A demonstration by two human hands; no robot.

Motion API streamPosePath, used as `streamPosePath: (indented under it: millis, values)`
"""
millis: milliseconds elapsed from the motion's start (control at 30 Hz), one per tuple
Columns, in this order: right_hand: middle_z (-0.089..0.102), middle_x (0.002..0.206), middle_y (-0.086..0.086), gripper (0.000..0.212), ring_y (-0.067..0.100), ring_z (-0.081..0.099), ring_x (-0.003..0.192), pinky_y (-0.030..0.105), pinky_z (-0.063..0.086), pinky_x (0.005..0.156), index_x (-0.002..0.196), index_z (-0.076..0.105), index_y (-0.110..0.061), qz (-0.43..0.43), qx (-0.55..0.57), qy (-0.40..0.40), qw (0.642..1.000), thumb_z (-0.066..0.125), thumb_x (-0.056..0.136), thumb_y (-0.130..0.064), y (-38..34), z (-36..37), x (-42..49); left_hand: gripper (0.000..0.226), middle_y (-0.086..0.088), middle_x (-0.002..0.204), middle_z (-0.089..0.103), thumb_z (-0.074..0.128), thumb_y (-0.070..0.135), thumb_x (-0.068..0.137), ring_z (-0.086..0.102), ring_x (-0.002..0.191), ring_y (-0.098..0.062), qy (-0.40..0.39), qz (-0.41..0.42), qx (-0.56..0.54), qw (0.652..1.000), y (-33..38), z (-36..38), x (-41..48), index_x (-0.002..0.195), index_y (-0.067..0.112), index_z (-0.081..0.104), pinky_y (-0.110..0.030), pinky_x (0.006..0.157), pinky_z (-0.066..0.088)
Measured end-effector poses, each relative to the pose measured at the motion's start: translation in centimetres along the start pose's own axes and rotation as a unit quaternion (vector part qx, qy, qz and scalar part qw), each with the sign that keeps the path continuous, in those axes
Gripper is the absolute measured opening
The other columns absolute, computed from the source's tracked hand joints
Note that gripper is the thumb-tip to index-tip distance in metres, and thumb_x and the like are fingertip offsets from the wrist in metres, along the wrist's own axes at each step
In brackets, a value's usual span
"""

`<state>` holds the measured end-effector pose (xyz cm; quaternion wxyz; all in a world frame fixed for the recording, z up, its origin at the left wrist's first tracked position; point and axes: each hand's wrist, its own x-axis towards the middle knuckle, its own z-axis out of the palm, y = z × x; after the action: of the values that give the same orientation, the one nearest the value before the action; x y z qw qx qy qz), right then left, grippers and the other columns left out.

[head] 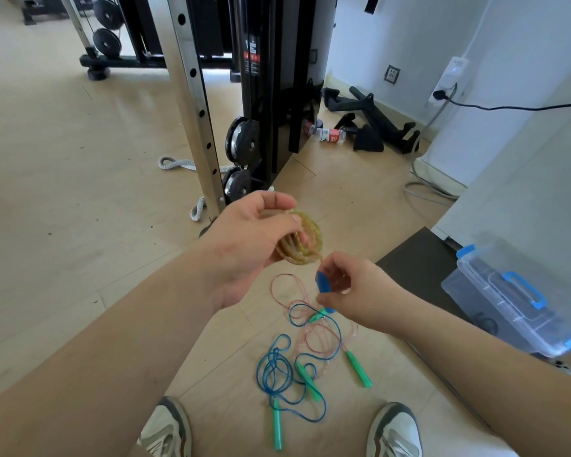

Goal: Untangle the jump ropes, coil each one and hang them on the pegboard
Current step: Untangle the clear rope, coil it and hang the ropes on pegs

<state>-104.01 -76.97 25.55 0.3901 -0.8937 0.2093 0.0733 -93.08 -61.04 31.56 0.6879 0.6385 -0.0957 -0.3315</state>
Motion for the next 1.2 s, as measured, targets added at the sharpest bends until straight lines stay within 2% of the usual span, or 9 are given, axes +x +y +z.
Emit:
streamPosePath:
  millis: [100, 233, 400, 533, 667, 767, 900, 1033, 1200]
  values:
    - [0.066, 0.108, -0.009, 0.037, 0.01, 0.065, 0.1, 0.015, 0.053, 0.077, 0.112, 0.061, -0.026, 0.002, 0.002, 0.011, 1.0, 0.077, 0.082, -0.013, -0.2, -0.3, 0.5, 0.013, -0.016, 0.094, 0.072, 0.062, 0.005, 0.099, 0.07, 0.087, -0.026, -0.011, 0.004, 0.08, 0.997, -0.6, 0.5, 0.1, 0.107, 0.016, 0.063, -0.05, 0.092, 0.06]
    - [0.068, 0.125, -0.015, 0.081, 0.009, 0.059, 0.125, 0.037, 0.049, 0.108, 0.133, 0.058, -0.038, 0.0, 0.085, -0.043, 0.996, 0.092, 0.06, -0.032, -0.6, -1.8, 0.9, 0.015, -0.013, 0.098, 0.076, 0.066, 0.009, 0.096, 0.074, 0.093, -0.03, -0.003, 0.03, 0.16, 0.987, -1.3, 0.8, 0.4, 0.105, 0.021, 0.066, -0.046, 0.087, 0.063]
    - [0.075, 0.115, 0.009, 0.058, 0.029, 0.073, 0.102, 0.039, 0.06, 0.073, 0.13, 0.062, -0.019, -0.056, 0.303, -0.098, 0.946, 0.082, 0.076, -0.015, -0.4, -3.1, 0.6, 0.016, -0.01, 0.093, 0.077, 0.066, 0.008, 0.096, 0.074, 0.09, -0.028, -0.046, 0.038, 0.153, 0.986, -1.1, 1.4, 0.2, 0.105, 0.021, 0.066, -0.049, 0.089, 0.06]
    - [0.069, 0.121, 0.028, 0.041, 0.032, 0.071, 0.104, 0.035, 0.061, 0.071, 0.131, 0.061, -0.004, -0.058, 0.434, -0.152, 0.886, 0.068, 0.091, -0.012, 0.0, -3.6, 0.5, 0.021, -0.011, 0.092, 0.075, 0.063, 0.001, 0.096, 0.069, 0.085, -0.021, -0.049, 0.037, 0.093, 0.994, -0.7, 1.4, 0.8, 0.111, 0.016, 0.063, -0.043, 0.084, 0.061]
    - [0.072, 0.117, 0.028, 0.043, 0.032, 0.072, 0.101, 0.038, 0.064, 0.071, 0.128, 0.061, 0.001, -0.015, 0.435, -0.125, 0.892, 0.067, 0.093, -0.024, 0.4, -3.5, 1.2, 0.042, -0.013, 0.102, 0.076, 0.065, -0.011, 0.089, 0.07, 0.088, -0.018, -0.046, 0.02, 0.05, 0.998, -2.3, 0.9, 1.8, 0.121, 0.015, 0.061, -0.032, 0.079, 0.06]
    - [0.076, 0.109, 0.025, 0.034, 0.03, 0.075, 0.098, 0.038, 0.063, 0.067, 0.126, 0.062, -0.001, 0.026, 0.419, -0.101, 0.902, 0.063, 0.099, -0.022, 0.8, -2.8, 2.6, 0.049, -0.006, 0.101, 0.076, 0.067, -0.007, 0.087, 0.072, 0.089, -0.017, 0.007, 0.029, 0.132, 0.991, -3.9, 1.3, 3.7, 0.124, 0.024, 0.061, -0.03, 0.081, 0.062]
    - [0.072, 0.114, 0.027, 0.028, 0.028, 0.071, 0.092, 0.035, 0.06, 0.062, 0.125, 0.062, -0.001, 0.065, 0.452, -0.041, 0.889, 0.057, 0.105, -0.02, 2.0, -3.0, 5.1, 0.035, 0.009, 0.107, 0.074, 0.072, 0.017, 0.086, 0.07, 0.098, -0.006, 0.051, 0.001, 0.182, 0.982, -5.2, 2.7, 7.0, 0.118, 0.029, 0.068, -0.03, 0.091, 0.059]
    - [0.073, 0.105, 0.022, 0.027, 0.029, 0.067, 0.087, 0.035, 0.054, 0.061, 0.121, 0.063, -0.002, 0.099, 0.487, 0.004, 0.868, 0.052, 0.108, -0.022, 3.7, -3.6, 8.0, 0.016, -0.009, 0.102, 0.079, 0.079, 0.02, 0.087, 0.073, 0.105, -0.029, 0.015, -0.06, 0.065, 0.996, -5.7, 3.3, 10.8, 0.102, 0.015, 0.077, -0.052, 0.104, 0.053]
    - [0.074, 0.105, 0.019, 0.022, 0.025, 0.061, 0.084, 0.034, 0.053, 0.066, 0.117, 0.065, -0.011, 0.095, 0.41, 0.036, 0.906, 0.057, 0.106, -0.028, 4.0, -5.2, 9.9, 0.017, -0.014, 0.103, 0.078, 0.078, 0.019, 0.088, 0.073, 0.102, -0.03, 0.013, -0.048, 0.062, 0.997, -3.0, 4.7, 13.5, 0.103, 0.012, 0.074, -0.05, 0.101, 0.054]
